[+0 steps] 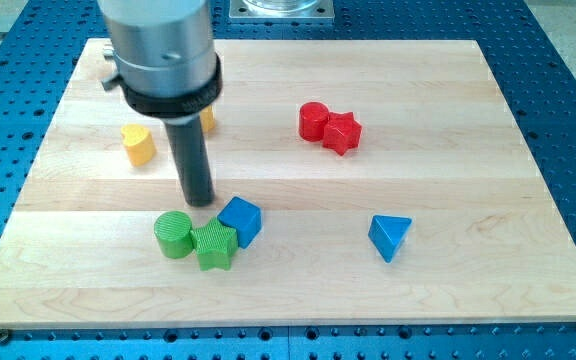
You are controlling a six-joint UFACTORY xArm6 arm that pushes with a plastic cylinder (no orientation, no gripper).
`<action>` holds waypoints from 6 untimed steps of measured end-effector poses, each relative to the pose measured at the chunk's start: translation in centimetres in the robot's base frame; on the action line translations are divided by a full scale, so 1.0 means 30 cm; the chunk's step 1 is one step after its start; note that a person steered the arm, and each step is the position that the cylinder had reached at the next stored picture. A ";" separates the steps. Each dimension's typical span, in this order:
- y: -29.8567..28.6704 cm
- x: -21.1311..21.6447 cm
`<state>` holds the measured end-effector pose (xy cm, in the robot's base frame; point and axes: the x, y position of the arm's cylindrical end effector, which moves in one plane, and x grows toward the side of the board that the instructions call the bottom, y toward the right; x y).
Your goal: Move the blue triangle right to the green star
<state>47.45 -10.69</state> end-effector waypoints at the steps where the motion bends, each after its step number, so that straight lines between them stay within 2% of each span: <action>1: 0.334 -0.019; 2: 0.802 0.019; 3: 0.948 0.204; 6: 0.306 0.207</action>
